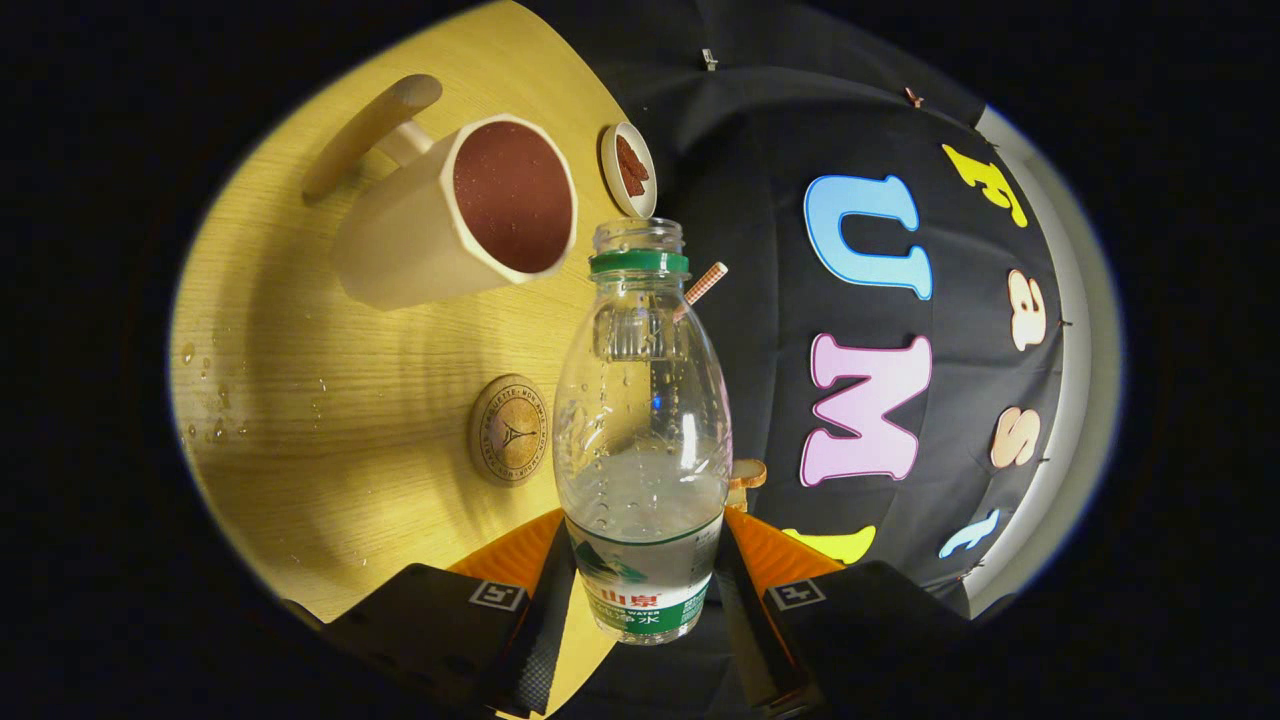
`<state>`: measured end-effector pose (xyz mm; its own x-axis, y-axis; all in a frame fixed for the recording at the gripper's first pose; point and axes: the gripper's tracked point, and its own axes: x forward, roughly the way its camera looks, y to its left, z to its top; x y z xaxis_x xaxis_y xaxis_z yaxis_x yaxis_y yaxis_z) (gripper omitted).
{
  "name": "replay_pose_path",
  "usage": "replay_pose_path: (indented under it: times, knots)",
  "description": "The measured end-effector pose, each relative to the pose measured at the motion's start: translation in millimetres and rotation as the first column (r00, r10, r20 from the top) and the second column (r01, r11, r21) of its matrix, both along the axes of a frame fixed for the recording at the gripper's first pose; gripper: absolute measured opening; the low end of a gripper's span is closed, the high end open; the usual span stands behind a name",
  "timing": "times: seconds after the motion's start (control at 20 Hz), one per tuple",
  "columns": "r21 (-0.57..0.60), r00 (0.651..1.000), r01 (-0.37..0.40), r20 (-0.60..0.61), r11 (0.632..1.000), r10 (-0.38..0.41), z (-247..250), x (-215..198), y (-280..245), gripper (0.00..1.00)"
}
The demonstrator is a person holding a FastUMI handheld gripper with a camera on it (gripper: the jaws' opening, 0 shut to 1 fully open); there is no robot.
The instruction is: Take the bottle from table, then pour the juice into the cup, finally place the bottle on the coaster
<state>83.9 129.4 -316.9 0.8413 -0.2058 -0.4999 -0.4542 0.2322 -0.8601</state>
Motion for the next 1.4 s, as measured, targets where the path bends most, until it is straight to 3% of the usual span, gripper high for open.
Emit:
replay_pose_path:
  times: [0.75,1.4]
  knots:
    - [-0.132,0.994,-0.109,-0.020,0.985,0.108,13.3,13.2,2.0,0.72]
    - [-0.197,0.988,-0.155,-0.040,0.968,0.150,15.9,16.9,4.7,0.72]
